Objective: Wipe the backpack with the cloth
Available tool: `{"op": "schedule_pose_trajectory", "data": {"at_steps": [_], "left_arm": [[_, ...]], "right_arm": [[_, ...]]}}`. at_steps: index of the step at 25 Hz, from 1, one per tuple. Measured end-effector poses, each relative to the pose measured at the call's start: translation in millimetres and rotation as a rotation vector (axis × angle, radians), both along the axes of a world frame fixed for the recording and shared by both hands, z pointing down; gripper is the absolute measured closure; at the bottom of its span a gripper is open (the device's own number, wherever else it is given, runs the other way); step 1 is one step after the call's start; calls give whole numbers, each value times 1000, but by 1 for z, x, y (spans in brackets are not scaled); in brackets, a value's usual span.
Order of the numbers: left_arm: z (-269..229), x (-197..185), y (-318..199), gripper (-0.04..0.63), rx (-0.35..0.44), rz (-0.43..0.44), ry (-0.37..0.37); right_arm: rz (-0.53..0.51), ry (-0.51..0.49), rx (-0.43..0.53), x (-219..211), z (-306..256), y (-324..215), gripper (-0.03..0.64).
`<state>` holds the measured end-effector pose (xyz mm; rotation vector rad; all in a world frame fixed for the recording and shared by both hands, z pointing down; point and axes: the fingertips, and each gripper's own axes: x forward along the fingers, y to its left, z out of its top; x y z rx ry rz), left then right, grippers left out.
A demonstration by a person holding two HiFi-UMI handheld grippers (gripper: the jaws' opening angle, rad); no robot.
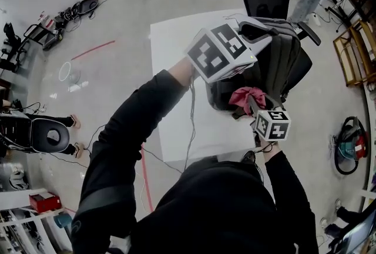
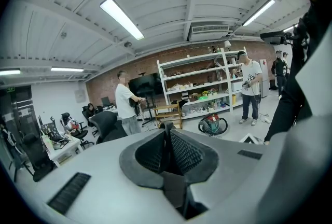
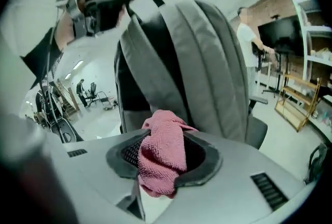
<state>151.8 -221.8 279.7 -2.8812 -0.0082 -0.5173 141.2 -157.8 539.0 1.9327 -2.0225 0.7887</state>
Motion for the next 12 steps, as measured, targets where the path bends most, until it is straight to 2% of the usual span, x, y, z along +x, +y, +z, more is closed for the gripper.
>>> {"op": "schedule_pose_trajectory", "data": {"at_steps": [5, 8, 10, 12], "left_arm": [[1, 3, -1, 552, -6, -7, 0], [1, 3, 1, 552, -10, -9, -1], [0, 1, 2, 552, -9, -8, -4], [0, 0, 2, 552, -8, -9, -8]], "right_arm": [[-13, 149, 347, 6, -146, -19, 476], [-36, 223, 504, -6, -201, -17, 476], [-64, 235, 525, -18, -203, -17, 476], [-79, 210, 448, -27, -173, -18, 476]]}}
